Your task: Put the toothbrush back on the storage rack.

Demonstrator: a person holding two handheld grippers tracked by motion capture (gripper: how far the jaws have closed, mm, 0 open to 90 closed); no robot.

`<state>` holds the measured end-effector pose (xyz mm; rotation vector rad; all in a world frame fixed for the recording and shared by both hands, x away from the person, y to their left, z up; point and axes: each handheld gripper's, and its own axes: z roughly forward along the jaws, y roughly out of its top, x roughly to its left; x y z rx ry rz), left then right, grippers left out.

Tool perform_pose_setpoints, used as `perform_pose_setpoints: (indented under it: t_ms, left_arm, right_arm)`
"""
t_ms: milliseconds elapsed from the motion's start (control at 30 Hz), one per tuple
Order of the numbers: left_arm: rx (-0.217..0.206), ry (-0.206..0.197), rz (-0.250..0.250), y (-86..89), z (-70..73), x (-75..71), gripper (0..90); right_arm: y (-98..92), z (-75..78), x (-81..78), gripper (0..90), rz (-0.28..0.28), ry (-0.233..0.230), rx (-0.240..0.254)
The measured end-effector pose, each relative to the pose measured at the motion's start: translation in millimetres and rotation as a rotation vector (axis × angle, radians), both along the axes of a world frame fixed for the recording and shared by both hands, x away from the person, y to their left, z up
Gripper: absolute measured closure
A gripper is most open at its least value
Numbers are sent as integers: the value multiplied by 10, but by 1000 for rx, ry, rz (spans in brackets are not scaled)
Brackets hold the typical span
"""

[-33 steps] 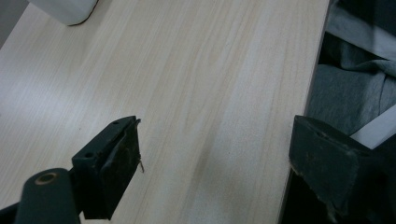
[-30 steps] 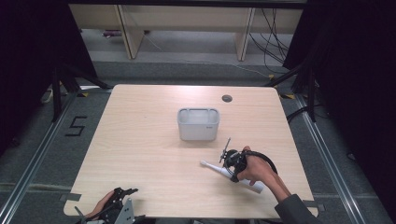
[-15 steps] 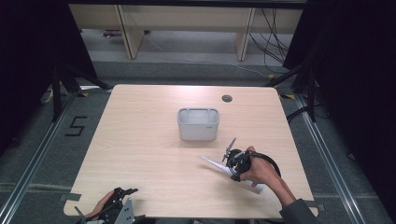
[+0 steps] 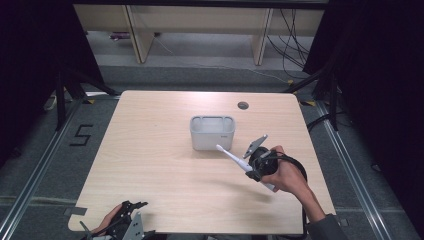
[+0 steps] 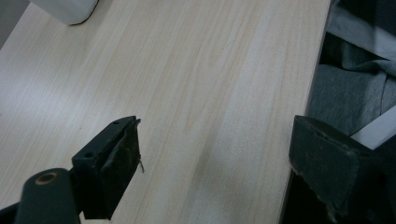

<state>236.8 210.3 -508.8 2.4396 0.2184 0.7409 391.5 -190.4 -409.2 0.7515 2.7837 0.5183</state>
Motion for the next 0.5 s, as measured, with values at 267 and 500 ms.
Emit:
perform_pose_setpoints:
  t_ms: [267, 500]
  left_arm:
    - [-11, -8, -1, 0, -5, 2, 160]
    - [-4, -12, 4, -1, -2, 1, 160]
  right_arm:
    - [-7, 144, 75, 668, -20, -80, 131]
    - [58, 217, 147, 668, -30, -127, 205]
